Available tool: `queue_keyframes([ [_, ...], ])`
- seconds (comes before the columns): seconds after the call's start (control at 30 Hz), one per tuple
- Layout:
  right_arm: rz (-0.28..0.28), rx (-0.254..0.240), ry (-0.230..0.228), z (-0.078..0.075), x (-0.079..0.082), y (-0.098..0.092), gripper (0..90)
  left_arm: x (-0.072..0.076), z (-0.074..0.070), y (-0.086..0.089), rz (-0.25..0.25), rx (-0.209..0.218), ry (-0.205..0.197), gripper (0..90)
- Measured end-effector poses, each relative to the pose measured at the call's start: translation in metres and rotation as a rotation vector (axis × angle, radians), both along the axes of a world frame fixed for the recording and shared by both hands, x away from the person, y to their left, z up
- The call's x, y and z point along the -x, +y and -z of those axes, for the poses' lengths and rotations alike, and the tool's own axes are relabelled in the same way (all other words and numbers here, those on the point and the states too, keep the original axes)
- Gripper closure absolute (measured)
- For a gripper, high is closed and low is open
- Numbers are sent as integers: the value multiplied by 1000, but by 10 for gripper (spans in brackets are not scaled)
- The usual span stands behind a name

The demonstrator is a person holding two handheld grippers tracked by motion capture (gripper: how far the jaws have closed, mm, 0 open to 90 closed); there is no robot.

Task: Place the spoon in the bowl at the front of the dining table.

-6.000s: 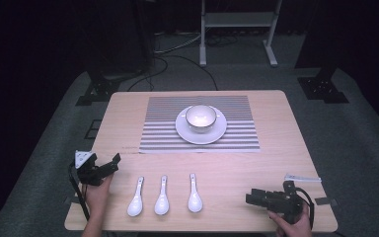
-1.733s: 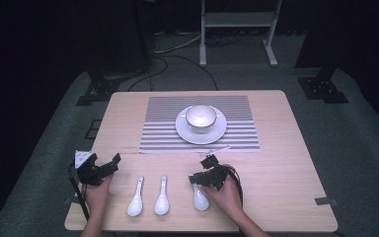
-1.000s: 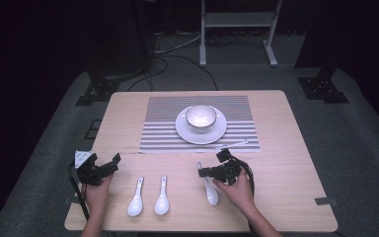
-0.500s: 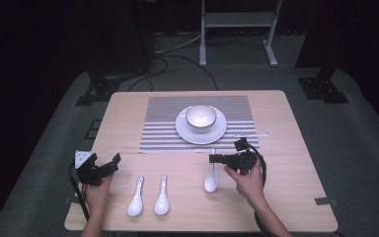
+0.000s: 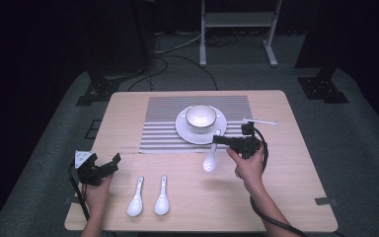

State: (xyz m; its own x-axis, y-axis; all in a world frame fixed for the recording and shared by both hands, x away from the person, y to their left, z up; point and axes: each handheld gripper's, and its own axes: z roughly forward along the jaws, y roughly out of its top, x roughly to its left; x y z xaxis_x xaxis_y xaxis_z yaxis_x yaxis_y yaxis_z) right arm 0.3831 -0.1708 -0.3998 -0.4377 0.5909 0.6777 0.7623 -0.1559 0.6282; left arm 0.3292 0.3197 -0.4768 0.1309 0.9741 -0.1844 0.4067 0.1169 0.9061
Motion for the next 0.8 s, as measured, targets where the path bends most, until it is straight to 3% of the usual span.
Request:
queue_keyframes([
  [0.5, 103, 0, -34, -30, -35, 2, 844, 0, 0, 1, 2, 1, 1, 13],
  [0.8, 175, 18, -25, -41, -62, 6, 833, 0, 0, 1, 2, 4, -1, 13],
])
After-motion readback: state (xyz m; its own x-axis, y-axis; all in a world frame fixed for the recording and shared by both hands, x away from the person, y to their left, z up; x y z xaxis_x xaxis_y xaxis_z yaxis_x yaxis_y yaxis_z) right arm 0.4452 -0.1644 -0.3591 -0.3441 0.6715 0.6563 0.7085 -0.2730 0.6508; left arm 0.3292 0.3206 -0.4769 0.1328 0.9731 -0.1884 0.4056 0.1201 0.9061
